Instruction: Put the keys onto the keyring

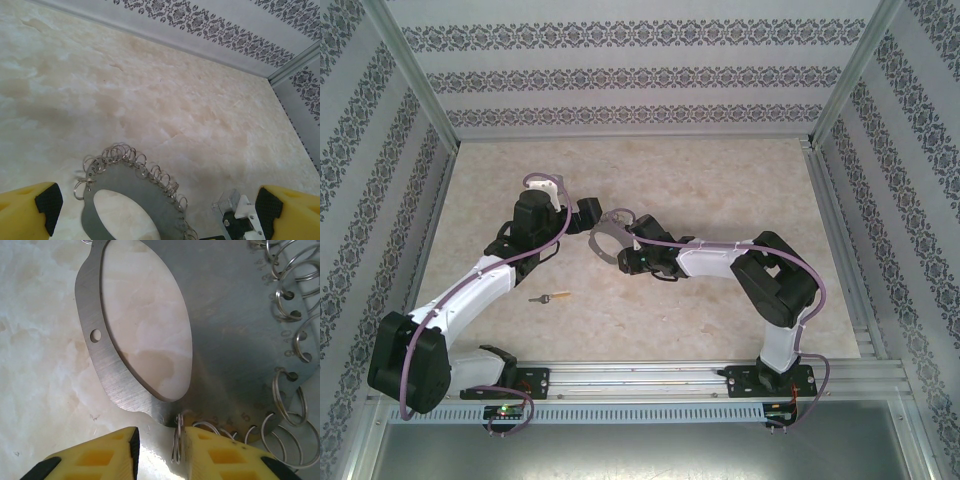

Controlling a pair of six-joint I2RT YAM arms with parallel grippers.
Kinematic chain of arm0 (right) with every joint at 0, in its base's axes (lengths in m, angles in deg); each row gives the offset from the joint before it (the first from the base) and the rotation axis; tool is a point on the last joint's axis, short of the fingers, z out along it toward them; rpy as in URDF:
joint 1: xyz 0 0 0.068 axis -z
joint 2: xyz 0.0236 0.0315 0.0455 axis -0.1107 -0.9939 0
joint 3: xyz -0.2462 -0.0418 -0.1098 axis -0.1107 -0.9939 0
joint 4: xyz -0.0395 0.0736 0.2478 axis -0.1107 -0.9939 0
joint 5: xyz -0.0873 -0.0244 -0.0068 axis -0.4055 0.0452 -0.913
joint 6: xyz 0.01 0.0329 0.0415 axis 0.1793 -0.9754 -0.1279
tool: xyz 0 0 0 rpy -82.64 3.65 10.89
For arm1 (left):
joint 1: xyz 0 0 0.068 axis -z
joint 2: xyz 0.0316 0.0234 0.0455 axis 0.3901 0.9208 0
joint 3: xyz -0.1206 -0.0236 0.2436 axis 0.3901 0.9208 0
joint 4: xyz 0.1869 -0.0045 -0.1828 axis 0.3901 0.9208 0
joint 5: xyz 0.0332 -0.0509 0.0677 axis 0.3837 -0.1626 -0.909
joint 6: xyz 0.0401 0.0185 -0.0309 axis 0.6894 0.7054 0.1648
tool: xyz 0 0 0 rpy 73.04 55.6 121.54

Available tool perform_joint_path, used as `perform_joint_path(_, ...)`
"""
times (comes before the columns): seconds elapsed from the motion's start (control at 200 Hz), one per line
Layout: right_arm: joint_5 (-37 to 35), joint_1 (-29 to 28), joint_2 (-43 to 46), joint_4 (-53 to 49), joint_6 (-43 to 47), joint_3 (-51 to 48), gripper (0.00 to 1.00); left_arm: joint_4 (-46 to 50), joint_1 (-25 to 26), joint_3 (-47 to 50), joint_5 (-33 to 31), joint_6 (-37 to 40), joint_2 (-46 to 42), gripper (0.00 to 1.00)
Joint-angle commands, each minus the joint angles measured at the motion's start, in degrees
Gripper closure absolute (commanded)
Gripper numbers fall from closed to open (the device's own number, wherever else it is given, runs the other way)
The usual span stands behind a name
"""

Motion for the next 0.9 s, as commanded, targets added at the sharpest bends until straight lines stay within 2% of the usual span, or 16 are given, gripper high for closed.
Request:
perform_joint_path(0.0, -1.55, 0.43, 0.17, -0.73, 0.39, 0.04, 0.71, -2.33, -0.40, 0.43, 0.67, -0.55, 0.21, 0.00)
perform_joint_path(0.335, -1.97, 0.44, 0.46, -0.81, 0.32, -0.50, 0.76, -2.41, -0.37, 0.48, 0.80, -0.68, 0.21, 0.00)
perform_joint_path(0.709, -2.73, 0.55, -0.05, -1.33, 0.64, -0.46, 0.86, -2.47, -0.33, 0.61, 0.09, -1.03, 0.04, 0.00)
perform_joint_path(0.894, -3.47, 0.62, -0.32, -1.95, 0.82, -0.49, 0.83, -2.47, -0.34, 0.59, 0.37, -1.16, -0.11, 0.00)
